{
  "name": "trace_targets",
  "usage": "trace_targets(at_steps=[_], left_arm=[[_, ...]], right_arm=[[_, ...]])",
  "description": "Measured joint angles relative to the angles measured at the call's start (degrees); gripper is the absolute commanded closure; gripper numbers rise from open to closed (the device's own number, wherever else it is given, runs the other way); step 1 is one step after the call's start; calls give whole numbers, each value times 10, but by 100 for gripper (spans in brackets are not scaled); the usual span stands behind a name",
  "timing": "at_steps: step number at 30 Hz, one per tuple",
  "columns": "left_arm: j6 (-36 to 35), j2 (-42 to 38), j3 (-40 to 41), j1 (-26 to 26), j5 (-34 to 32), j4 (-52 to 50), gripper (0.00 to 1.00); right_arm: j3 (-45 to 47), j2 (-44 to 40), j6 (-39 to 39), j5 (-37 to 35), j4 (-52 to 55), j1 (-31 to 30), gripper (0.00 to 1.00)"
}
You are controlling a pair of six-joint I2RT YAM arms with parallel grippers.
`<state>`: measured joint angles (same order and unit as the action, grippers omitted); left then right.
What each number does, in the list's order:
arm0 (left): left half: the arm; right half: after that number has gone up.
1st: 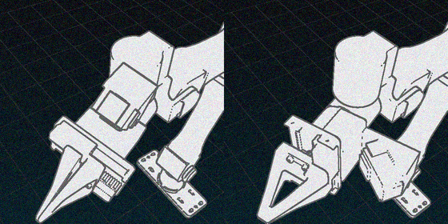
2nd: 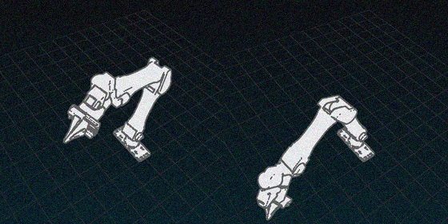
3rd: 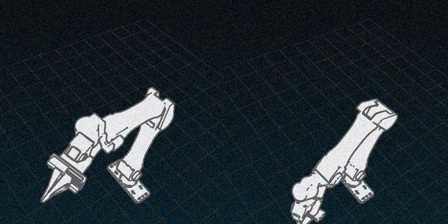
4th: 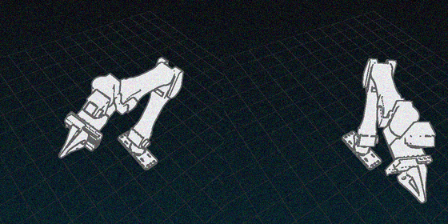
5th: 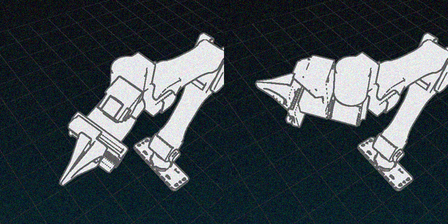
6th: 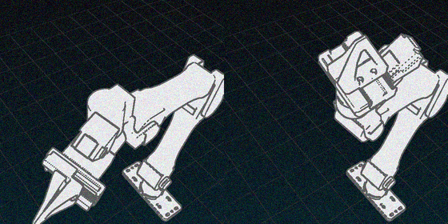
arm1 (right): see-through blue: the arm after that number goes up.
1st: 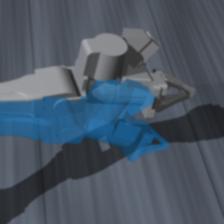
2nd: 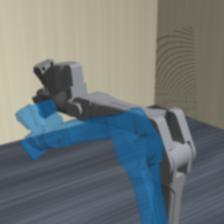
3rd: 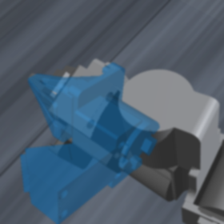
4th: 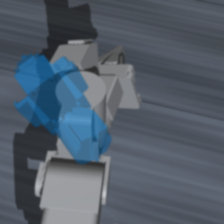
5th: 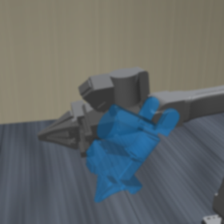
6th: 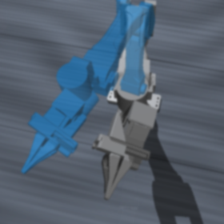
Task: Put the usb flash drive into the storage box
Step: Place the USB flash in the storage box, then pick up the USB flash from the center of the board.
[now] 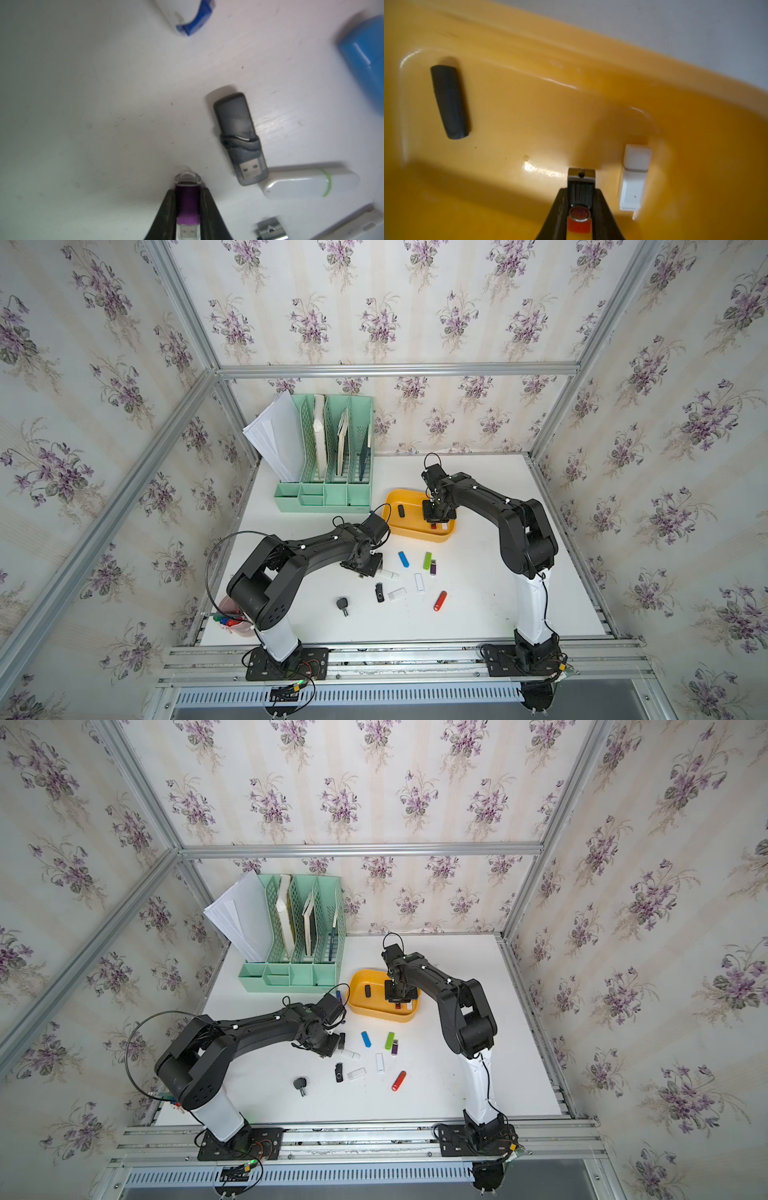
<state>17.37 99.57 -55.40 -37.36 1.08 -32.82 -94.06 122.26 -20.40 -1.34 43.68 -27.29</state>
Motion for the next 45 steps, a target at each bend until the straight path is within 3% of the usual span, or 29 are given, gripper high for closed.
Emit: trace_targets(at_steps=[9,14,19,30,39,45], left_arm=[[0,0,0,0,0,0,79],[0,2,-3,0,0,-3,79],[2,3,-5,0,0,-6,80],[1,-20,-43,0,2,-65,79],[-12,-35,-166,0,-9,-136,79],[-31,2,-261,0,-14,-163,79]], right_arm=[[-16,28,7,-21,-5,4,84],[-23,35,9,-23,-6,5,57],[-30,32,9,-24,-4,5,48],[-35,-44,6,-32,3,6,47],[14,-105,-4,-49,6,31,47],[58,-141,-10,-51,3,66,47]])
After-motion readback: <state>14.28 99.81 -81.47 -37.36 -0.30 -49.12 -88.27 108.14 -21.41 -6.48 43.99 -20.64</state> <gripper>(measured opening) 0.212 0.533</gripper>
